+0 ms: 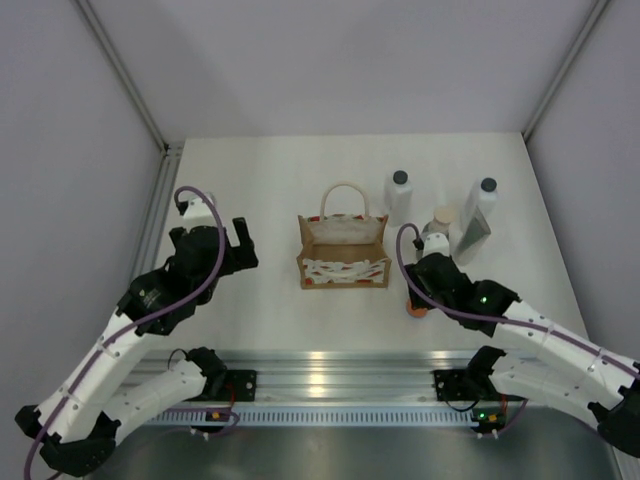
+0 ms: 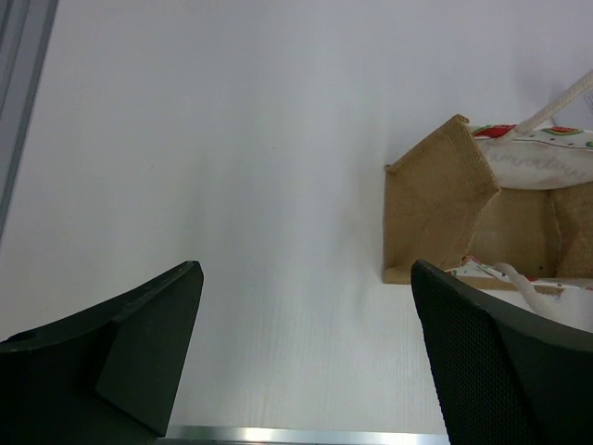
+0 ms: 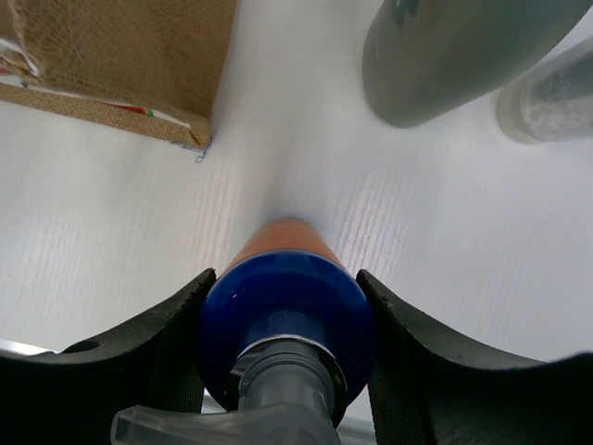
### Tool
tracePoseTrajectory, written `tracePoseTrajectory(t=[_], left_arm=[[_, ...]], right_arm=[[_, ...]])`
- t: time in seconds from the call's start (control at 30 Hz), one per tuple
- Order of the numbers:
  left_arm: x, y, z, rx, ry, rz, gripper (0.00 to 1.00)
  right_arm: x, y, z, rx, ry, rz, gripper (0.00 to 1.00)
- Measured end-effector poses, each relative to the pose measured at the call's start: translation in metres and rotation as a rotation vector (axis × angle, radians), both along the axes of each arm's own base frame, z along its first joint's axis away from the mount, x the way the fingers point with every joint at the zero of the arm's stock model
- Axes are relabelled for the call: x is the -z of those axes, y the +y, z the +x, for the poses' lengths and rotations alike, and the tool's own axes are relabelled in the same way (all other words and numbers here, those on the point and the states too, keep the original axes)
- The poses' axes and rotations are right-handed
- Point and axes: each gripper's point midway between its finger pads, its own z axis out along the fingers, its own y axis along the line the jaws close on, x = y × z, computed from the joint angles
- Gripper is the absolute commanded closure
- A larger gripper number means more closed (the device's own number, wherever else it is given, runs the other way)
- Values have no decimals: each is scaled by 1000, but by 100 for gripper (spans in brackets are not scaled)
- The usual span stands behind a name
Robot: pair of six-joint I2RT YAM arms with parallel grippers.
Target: Take the personal care products out of the canvas bag
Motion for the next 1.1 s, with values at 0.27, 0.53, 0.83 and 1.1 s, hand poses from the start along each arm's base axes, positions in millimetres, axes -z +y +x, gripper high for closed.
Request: tracePoseTrajectory(t=[0.27,0.53,0.83,1.1], left_arm=[[25,11,-10,2,34,47,2],[32,10,-9,1,59,70,2],[28,20,-7,-68,30,69,2],[15,34,-11,-126,-31,52,2]], right_arm=[[12,1,-1,4,7,10,38],[-2,6,1,16,-49,94,1],[-48,7,8,17,-131,146,1],[-152,-23,12,97,-324,180,0]])
